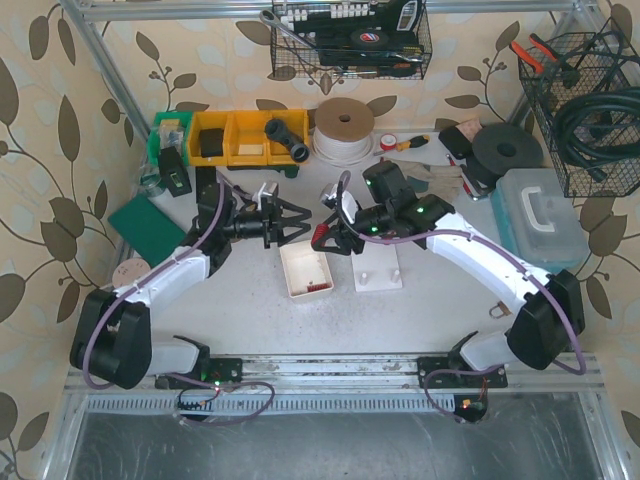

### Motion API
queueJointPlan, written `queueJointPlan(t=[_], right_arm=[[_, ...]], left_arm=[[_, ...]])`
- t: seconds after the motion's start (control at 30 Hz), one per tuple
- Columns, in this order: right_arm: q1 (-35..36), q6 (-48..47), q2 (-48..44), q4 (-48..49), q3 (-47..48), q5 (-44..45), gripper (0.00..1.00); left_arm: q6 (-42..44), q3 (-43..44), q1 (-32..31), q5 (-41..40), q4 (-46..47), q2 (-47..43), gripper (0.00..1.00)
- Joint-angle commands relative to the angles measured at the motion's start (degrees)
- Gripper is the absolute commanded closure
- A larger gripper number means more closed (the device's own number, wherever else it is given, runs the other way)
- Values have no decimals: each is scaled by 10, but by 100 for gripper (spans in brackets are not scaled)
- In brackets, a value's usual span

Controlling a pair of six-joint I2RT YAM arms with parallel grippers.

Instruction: Install the large spring

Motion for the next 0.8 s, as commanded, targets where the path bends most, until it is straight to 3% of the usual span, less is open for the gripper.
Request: queueJointPlan(t=[0.0,0.37,0.77], right_arm=[[-1,-33,-20,-2,22,11,95],[-1,-22,-19,3,25,7,95],[-1,-18,-34,11,9,-3,95]], left_arm=[[-11,-6,-10,12,-12,-26,51],[13,14,-76,-25,-42,-28,50],[23,36,-80,-35,-44,-13,51]])
